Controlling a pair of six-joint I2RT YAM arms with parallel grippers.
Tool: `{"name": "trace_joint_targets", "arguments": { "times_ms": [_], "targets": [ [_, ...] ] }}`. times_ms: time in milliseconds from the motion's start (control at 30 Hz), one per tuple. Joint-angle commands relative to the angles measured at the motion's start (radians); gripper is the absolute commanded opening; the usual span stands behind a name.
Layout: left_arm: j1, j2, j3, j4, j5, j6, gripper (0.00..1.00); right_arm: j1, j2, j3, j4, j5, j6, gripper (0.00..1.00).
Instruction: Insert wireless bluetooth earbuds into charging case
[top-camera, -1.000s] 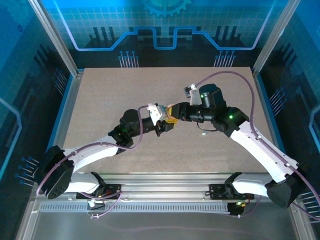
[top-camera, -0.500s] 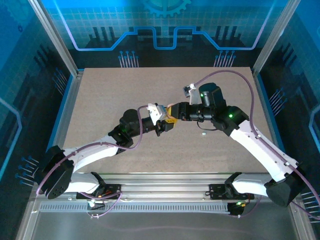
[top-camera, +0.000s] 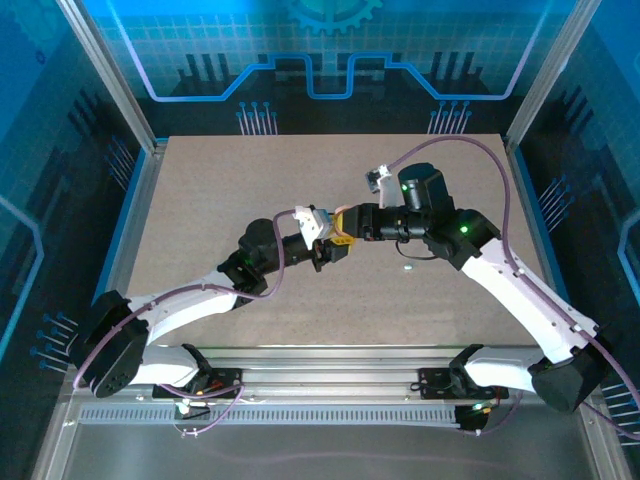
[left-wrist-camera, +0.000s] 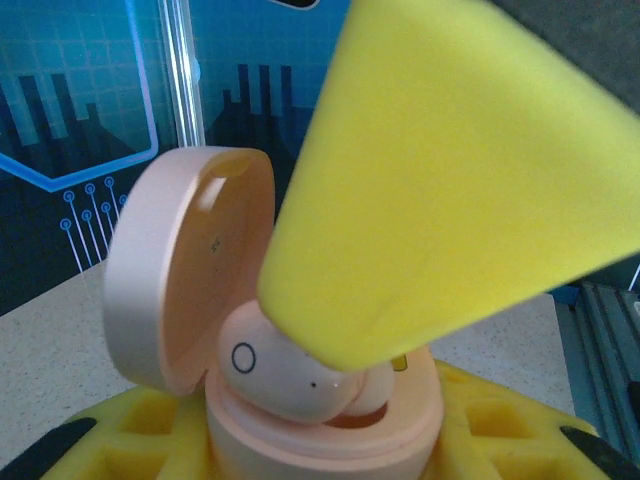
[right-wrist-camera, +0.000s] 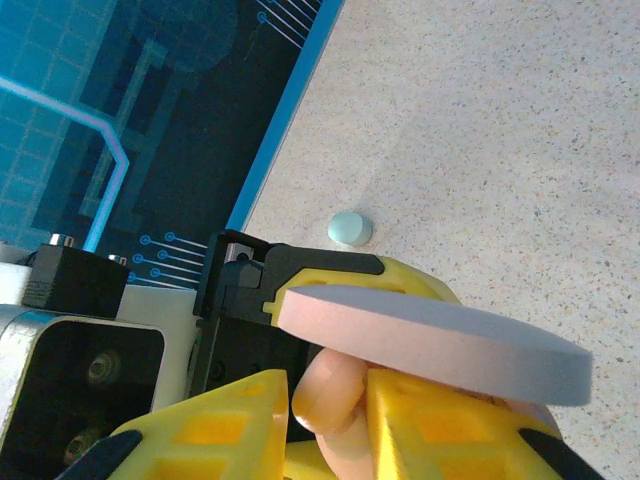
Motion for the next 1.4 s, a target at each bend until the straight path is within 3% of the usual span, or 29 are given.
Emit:
{"name": "trace_joint_targets", "arguments": {
  "times_ms": [0,567,1167,1367],
  "targets": [
    [-0.005,-0.006,0.007,0.145,-0.007,-0.020,0.34,0.016,0.010,0.011,-0.116,0.004,-0.014,0.30],
    [-0.006,-0.008,0.002,0.146,-0.010,-0.019,0.34,0.016,-0.007,0.054,-0.176,0.033,-0.020,0.31],
    [-0.005,0.002,0.010,0.141,0.016,-0.028,0.34,0.019,0.027,0.054,-0.124,-0.072,-0.031,0.25],
    [-0.004,-0.005,0.002,0.148,-0.006,-0.025,0.34,0.018,0.019,0.064,-0.178,0.000,-0.044,0.28]
  ]
}}
